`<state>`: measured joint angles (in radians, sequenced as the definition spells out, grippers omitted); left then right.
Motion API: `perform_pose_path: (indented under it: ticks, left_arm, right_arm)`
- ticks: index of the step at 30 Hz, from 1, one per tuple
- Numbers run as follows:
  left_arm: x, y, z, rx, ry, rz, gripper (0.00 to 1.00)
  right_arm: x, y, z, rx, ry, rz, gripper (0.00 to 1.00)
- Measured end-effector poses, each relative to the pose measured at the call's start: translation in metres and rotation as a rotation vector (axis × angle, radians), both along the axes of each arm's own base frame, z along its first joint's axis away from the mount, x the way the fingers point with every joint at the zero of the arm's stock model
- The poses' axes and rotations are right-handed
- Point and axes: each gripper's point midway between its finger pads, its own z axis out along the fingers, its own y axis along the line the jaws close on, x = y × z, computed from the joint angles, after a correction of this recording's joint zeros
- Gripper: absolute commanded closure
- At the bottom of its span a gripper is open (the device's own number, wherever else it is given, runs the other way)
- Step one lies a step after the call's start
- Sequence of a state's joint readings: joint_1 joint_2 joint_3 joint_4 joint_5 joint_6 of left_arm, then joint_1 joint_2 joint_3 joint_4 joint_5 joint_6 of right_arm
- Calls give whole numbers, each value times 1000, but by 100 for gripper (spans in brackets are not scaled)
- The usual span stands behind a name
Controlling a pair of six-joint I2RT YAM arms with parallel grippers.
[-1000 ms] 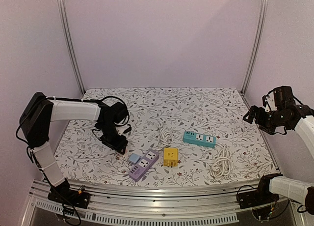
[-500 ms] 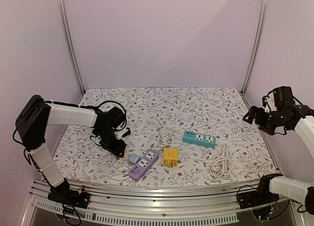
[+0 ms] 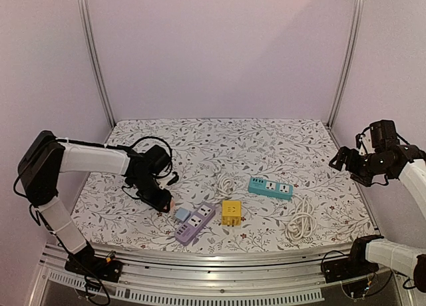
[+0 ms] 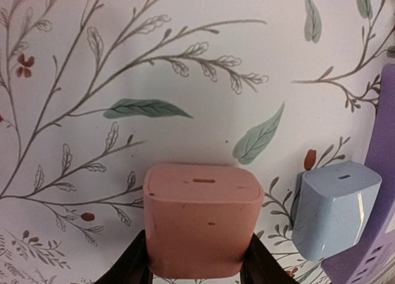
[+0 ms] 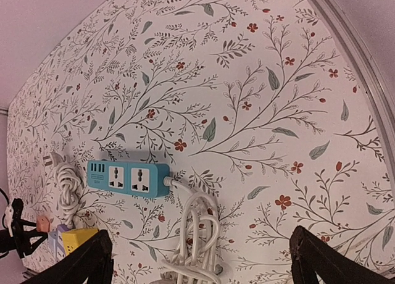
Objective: Insert the plug
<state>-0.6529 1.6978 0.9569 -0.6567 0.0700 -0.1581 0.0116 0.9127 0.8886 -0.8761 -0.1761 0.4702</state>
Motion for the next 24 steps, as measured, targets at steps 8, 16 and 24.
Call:
perform_pose_path:
  ticks: [8,16,24]
  left_arm:
    - [9,-10,42,-74,-97,-2,88]
    - [34,-47,129,-227,-254,-18,88]
    - [27,-127,190,-350,-334,-151,90]
  right_arm:
    - [-4,1,2,18,3,-14,1]
    - [-3,19,21,85,-9,8,1]
    - [6,52,48,217,-10,85,1]
